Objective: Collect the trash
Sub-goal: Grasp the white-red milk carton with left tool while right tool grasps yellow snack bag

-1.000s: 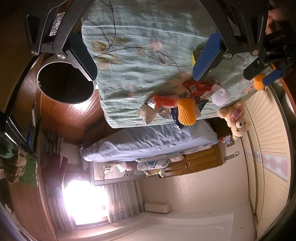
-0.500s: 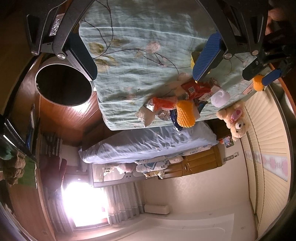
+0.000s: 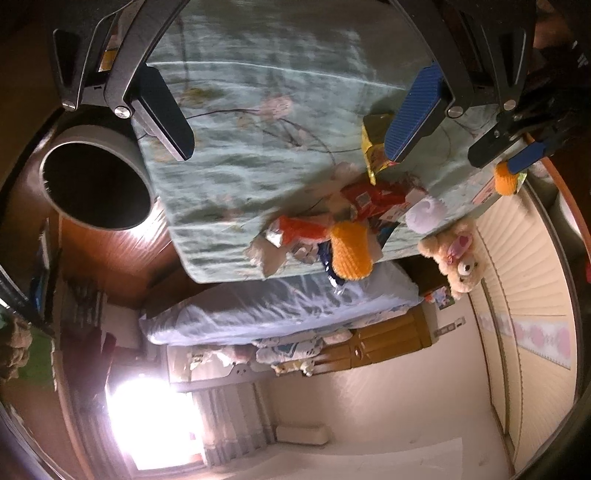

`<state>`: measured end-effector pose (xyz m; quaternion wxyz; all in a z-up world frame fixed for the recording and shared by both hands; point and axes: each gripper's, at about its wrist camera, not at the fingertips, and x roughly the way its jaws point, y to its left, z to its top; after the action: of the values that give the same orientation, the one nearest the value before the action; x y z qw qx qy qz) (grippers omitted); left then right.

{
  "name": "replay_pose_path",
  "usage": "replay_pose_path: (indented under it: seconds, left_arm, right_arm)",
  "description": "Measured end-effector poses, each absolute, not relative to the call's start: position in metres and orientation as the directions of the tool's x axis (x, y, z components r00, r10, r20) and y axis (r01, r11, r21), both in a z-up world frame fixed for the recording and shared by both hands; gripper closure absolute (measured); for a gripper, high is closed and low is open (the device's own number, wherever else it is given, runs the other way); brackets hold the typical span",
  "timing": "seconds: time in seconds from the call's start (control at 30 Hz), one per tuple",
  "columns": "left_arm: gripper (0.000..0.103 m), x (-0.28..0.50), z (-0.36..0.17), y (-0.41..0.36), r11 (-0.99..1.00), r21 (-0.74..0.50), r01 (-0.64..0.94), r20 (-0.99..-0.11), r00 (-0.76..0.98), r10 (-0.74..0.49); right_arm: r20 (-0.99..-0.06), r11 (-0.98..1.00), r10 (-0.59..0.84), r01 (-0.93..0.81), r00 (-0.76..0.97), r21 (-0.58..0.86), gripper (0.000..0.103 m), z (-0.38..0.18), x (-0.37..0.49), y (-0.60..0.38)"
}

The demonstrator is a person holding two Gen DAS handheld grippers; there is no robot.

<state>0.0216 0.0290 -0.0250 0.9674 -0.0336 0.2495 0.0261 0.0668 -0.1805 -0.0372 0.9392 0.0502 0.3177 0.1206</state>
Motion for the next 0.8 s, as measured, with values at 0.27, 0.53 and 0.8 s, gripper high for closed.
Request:
replay_pose_path:
  seconds: [0.27, 0.53, 0.8]
  left_arm:
    - [0.004, 0.04, -0.038, 0.058, 0.992, -0.052, -0.113, -0.509, 0.858, 0.071]
    - [0.006, 0.066, -0.051, 0.082, 0.992, -0.029, -0.122, -0.551, 0.83, 0.086]
    - [0.007, 0.101, -0.065, 0.091, 0.996, -0.032, -0.083, -0.603, 0.796, 0.047]
  right_arm:
    - [-0.638, 0.946, 0.325, -0.237, 0.698, 0.223, 0.0, -0.056, 0.083, -0.161]
    - [-0.667, 0.925, 0.38, -0.287, 0.641, 0.25, 0.001, -0.068, 0.096, -0.135]
    - [-0.712, 0.908, 0.411, -0.324, 0.569, 0.265, 0.001, -0.088, 0.116, -0.11]
